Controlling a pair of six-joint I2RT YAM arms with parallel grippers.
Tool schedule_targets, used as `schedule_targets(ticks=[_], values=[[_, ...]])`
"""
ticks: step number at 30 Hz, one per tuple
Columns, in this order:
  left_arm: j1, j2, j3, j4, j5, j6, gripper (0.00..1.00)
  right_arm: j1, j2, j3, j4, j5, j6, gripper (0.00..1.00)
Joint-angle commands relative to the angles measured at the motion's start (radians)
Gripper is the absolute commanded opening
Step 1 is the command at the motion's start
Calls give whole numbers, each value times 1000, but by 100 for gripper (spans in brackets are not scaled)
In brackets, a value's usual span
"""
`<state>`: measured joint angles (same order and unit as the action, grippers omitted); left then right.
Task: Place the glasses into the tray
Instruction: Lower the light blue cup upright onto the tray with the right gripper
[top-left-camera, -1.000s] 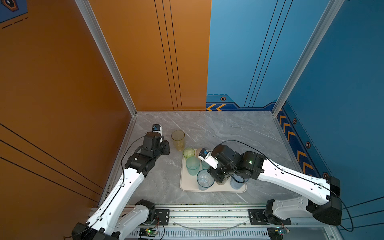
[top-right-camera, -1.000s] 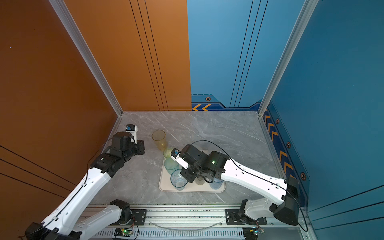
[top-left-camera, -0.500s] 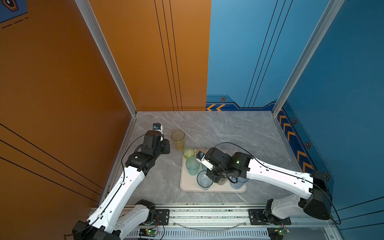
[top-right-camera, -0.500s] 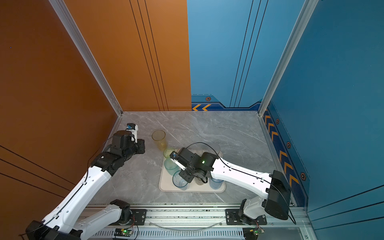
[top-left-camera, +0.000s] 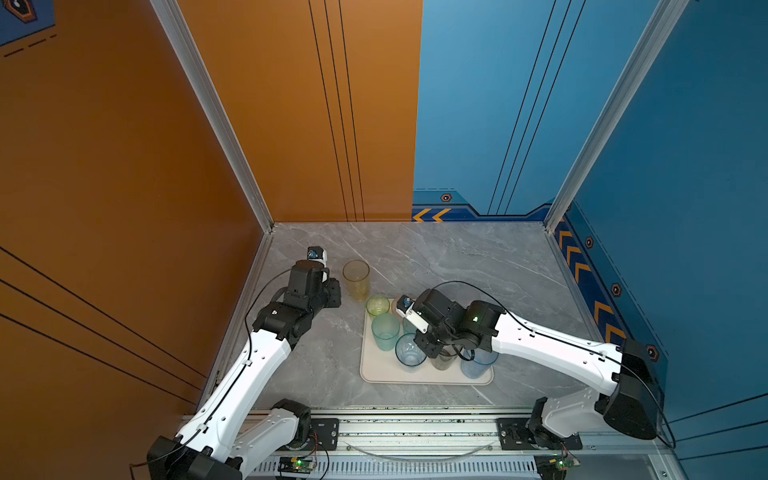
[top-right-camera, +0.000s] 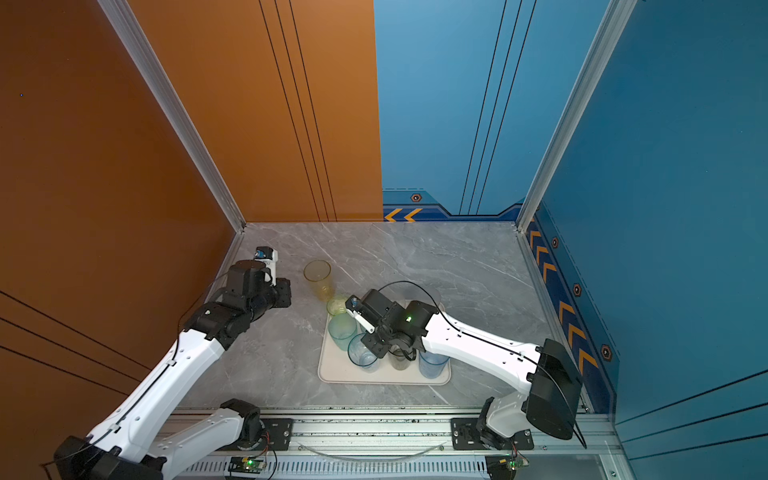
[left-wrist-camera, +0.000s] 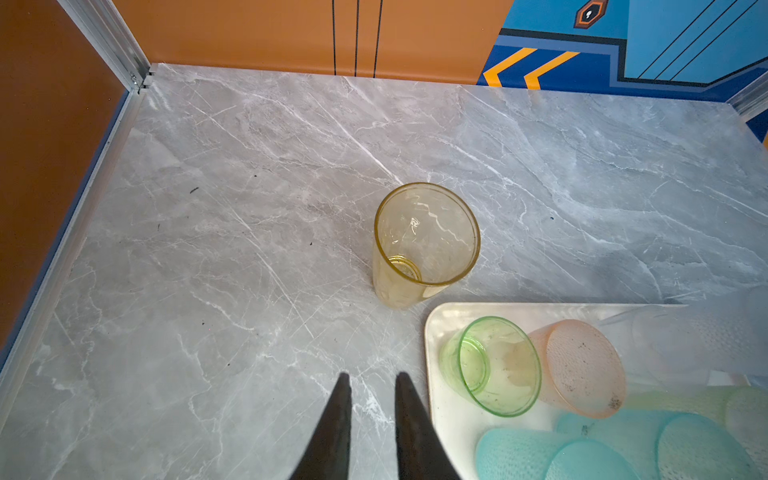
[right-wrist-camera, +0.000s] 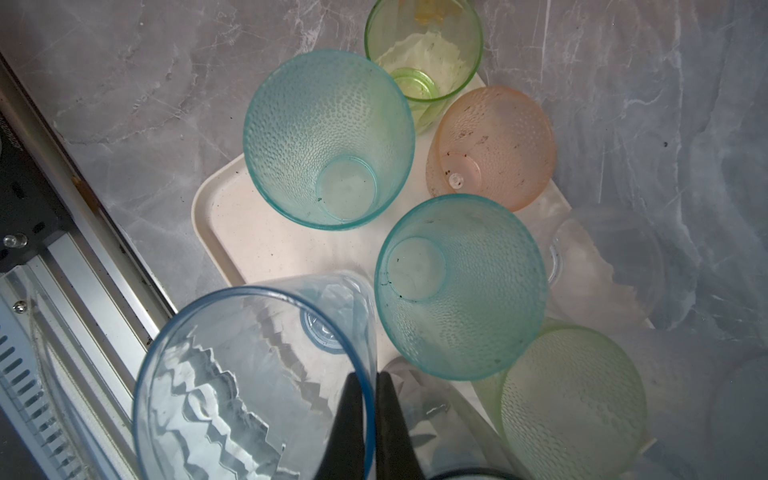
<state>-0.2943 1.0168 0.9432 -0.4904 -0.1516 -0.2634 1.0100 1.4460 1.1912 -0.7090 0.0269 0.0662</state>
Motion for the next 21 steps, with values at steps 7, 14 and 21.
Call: schedule_targets(ticks=[7,14,21], values=[[7,11,30,-17,21,-10,21,-23,11,-23,30,-27,-11,0],[7,24,35,-18,26,-10,21,-35,20,-29,30,-27,-12,0],[8,25,34,-17,24,-8,22,-35,13,-24,28,-21,-16,0]])
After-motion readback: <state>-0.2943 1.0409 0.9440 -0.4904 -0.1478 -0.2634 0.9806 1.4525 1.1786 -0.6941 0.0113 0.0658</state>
